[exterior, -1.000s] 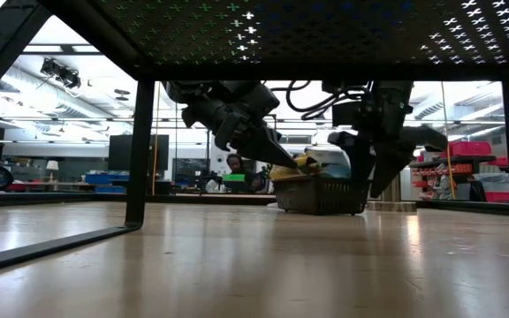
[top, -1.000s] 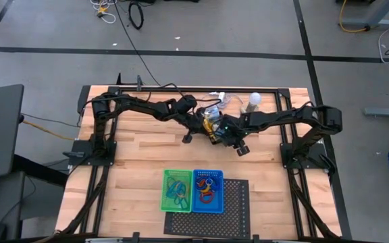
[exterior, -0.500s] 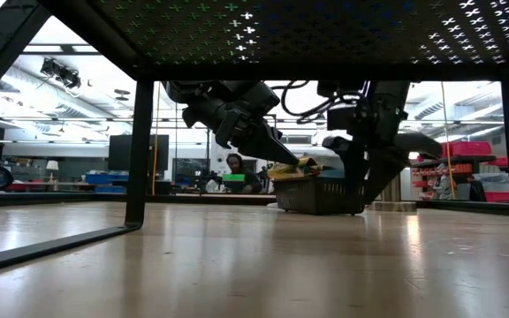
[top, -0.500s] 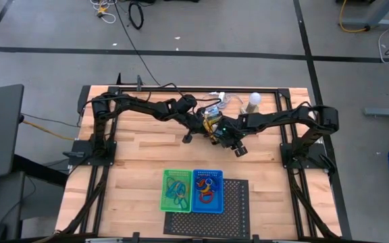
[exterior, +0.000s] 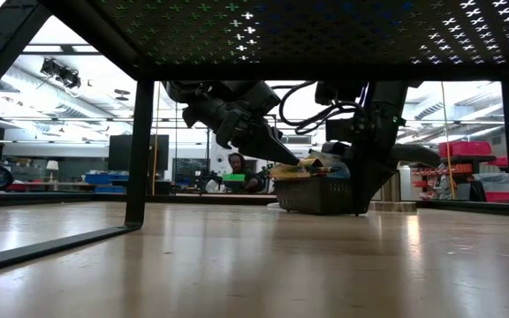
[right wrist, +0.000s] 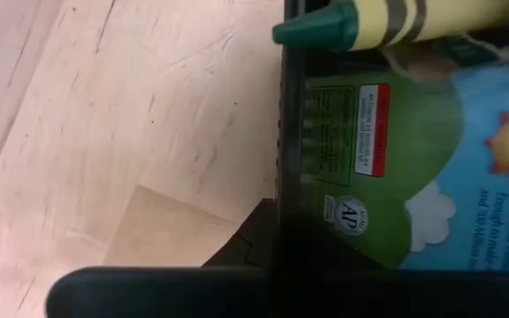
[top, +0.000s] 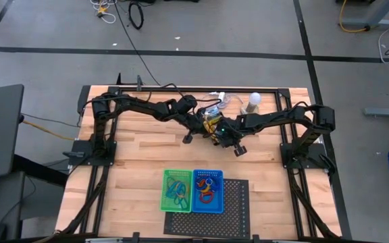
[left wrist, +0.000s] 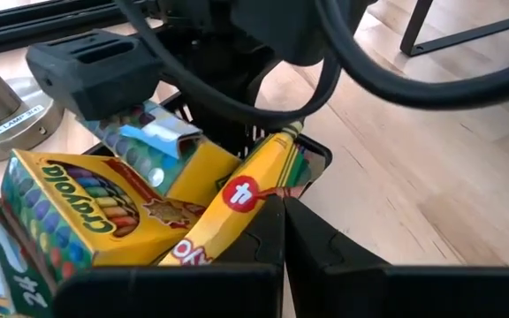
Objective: Pick & Place Office Desk Supplies
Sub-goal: Put the black bin on the shelf
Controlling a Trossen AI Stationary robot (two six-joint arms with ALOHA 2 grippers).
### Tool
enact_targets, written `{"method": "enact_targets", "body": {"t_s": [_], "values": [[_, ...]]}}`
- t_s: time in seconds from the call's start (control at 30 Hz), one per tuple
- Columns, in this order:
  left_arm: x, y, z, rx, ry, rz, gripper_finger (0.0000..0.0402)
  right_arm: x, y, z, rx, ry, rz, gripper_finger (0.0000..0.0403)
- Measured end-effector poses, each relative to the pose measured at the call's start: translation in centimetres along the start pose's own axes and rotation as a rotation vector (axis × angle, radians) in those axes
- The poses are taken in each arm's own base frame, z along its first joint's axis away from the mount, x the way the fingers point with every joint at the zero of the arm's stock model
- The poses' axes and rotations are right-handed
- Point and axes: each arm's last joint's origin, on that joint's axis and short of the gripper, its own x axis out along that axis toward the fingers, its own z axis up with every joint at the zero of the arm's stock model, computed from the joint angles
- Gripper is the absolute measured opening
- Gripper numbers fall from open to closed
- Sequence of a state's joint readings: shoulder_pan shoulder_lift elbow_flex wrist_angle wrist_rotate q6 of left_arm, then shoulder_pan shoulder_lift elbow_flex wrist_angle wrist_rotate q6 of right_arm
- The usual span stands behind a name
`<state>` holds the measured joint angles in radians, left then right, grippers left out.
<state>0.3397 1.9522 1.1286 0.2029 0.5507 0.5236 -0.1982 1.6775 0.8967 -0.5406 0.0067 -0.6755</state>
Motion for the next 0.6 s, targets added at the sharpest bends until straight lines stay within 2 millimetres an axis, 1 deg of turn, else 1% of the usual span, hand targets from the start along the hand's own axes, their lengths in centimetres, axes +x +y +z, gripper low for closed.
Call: {"method": "enact_targets", "body": {"t_s": [0.27,0.4,0.6], "values": [[-0.2,0.1,0.2,0.021,0.016,0.043,0.0001,0.0,0.0,0.0,0.005,0.001,0.006,0.0004],[-1.3,0.4,1.5,0.063,0.001,0.098,0.0001,0.0,0.0,0.0,0.006,0.0,0.01,0.0003],[-3.1,0.3,3.7,0.115,-0.048,0.131,0.0001,0.0,0.1,0.0,0.01,0.0,0.011,0.0002]]}}
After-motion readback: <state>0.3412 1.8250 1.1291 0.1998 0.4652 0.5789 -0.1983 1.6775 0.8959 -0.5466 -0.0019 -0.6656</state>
